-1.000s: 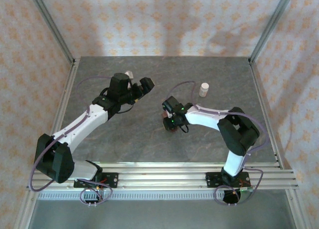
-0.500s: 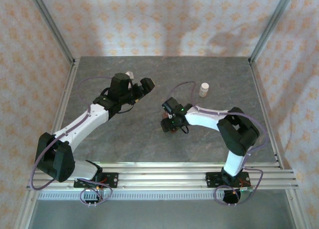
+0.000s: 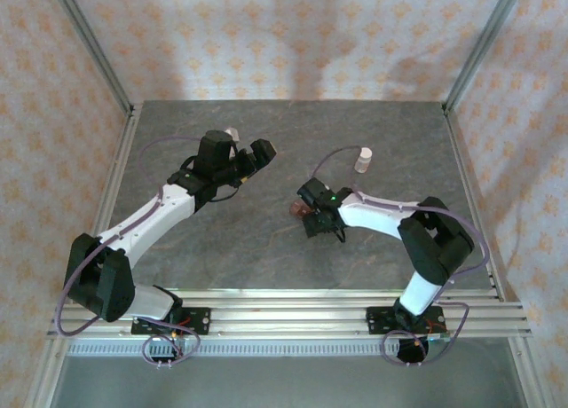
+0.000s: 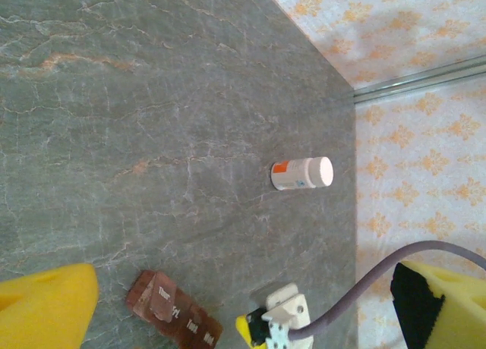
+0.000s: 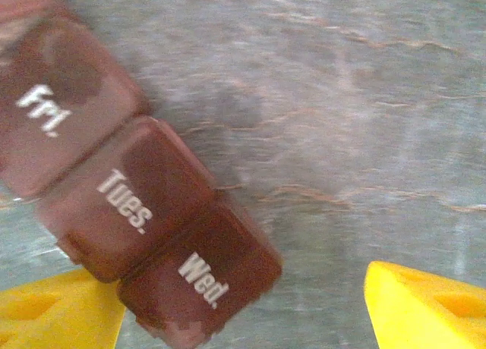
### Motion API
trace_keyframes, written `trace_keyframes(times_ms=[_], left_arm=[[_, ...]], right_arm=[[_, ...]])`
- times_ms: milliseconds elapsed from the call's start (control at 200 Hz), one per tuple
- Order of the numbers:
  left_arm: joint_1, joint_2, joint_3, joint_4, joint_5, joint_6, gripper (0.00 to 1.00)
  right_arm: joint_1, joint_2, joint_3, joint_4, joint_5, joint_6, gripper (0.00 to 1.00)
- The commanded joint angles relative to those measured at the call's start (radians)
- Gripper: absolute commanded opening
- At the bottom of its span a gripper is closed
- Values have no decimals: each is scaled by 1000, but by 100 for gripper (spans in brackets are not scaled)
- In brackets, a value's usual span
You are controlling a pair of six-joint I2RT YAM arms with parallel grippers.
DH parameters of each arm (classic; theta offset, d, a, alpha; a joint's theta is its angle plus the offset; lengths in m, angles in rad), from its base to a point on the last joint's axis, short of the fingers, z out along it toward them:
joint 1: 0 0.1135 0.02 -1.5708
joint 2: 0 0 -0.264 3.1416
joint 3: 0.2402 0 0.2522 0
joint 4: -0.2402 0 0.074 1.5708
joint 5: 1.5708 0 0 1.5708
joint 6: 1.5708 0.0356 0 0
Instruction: Sort the pills into containers
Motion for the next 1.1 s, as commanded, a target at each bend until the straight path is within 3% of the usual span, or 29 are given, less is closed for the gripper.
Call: trace_keyframes(times_ms=[0,285,526,726,931,1096], left_arm=[[7,6,22,27,13,14,100],[6,-12,27,-4,7,40,100],[6,5,57,-55,3,91,100],[-11,64,180,-265,-46,286,100],[-77,160,331,-525,-167,565,100],[-145,241,373,-632,-294,714,100]], right_arm=[[-24,8,44,-71,96,38,81],[-89,74,119,-101,131,35,80],[-103,-10,114,-126,63,39,80],[-151,-99,121,-132,-55,103,81],[-226,-31,159,-96,-138,168,81],[-237,29,173,-63,-157,196,81]])
